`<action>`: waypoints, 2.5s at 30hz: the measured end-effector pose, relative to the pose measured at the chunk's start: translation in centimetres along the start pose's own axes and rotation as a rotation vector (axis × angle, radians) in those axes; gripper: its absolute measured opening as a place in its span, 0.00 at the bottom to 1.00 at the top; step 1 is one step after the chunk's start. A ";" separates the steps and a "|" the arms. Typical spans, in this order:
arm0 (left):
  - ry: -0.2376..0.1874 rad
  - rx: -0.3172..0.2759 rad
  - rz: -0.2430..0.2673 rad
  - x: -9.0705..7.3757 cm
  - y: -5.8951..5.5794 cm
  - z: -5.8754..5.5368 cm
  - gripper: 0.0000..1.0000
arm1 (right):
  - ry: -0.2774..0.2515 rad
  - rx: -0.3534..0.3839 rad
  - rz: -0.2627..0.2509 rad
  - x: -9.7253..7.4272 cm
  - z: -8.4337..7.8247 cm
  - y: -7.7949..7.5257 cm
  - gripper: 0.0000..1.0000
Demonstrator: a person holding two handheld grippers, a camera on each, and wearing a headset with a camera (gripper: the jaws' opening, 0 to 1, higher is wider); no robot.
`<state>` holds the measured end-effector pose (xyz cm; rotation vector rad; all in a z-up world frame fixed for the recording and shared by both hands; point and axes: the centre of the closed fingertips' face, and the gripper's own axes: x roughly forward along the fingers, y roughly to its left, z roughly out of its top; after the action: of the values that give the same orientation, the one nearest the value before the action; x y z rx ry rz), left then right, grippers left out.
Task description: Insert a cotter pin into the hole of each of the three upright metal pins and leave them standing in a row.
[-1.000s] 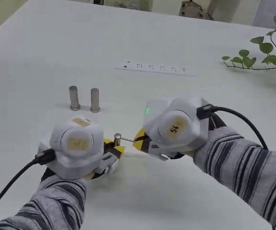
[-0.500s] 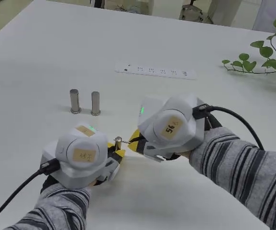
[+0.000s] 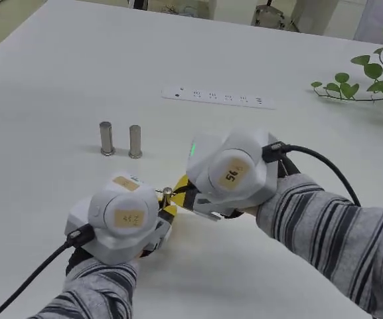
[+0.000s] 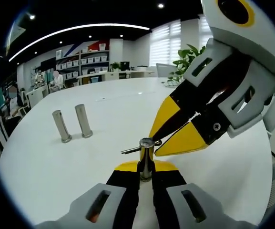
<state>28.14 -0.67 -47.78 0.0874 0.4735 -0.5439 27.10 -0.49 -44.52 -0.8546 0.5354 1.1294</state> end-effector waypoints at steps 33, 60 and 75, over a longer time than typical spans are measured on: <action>-0.003 -0.005 0.025 0.1 0.1 0.0 0.05 | -0.078 0.211 -0.035 -1.2 0.0 -0.7 0.15; 0.004 -0.008 0.096 -0.3 6.9 0.6 0.05 | -0.147 0.464 -0.051 -2.6 -3.4 0.0 0.33; 0.019 -0.016 0.126 -1.0 10.1 0.1 0.05 | -0.140 0.496 -0.049 -2.1 -3.9 0.1 0.32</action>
<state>32.66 8.36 -47.68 0.1067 0.4876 -0.4160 26.40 -4.83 -45.27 -0.3549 0.6390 0.9452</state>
